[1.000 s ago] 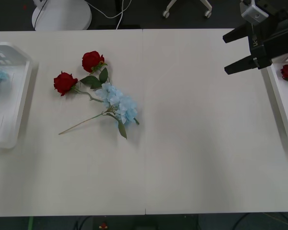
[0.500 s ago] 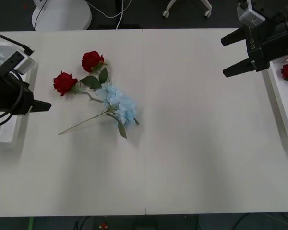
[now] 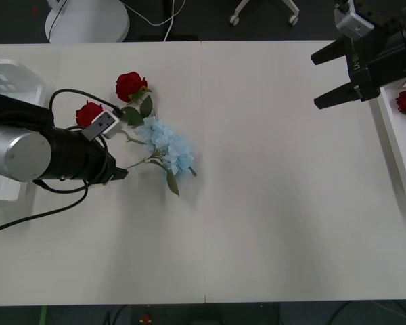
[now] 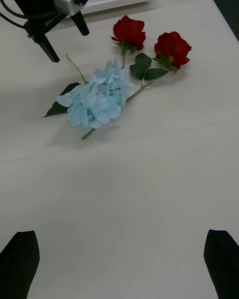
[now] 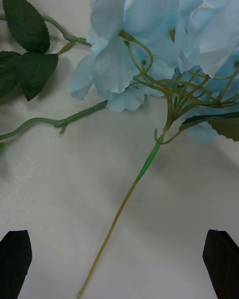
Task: Put the red flowers into the right box and the blue flowers into the left box
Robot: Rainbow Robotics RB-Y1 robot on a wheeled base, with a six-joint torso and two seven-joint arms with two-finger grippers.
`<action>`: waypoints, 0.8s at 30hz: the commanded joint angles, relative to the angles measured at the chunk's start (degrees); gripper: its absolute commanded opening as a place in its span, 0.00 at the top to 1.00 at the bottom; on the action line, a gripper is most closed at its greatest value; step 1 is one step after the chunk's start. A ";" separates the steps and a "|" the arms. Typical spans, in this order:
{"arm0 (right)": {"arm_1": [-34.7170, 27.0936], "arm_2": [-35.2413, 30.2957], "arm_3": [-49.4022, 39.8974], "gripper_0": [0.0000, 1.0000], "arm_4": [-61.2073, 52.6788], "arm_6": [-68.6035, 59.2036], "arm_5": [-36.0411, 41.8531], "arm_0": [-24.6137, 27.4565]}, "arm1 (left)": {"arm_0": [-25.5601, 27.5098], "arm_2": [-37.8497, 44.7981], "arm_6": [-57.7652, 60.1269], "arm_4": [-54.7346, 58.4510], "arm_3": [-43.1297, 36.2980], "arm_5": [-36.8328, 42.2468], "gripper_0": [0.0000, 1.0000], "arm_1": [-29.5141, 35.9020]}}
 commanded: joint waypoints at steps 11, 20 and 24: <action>-2.03 0.12 -1.46 0.04 -0.65 1.50 -0.46 0.09 | -7.54 -6.49 -4.16 -7.61 9.72 -4.56 0.00 -6.91; -2.03 0.12 -1.46 0.04 -0.65 1.50 -0.46 0.09 | -10.08 -9.66 -4.51 -9.02 17.01 -9.30 0.13 -8.76; -2.03 0.12 -1.46 0.04 -0.65 1.50 -0.46 0.09 | -10.79 -10.19 -4.68 -9.46 18.68 -9.74 0.70 -9.28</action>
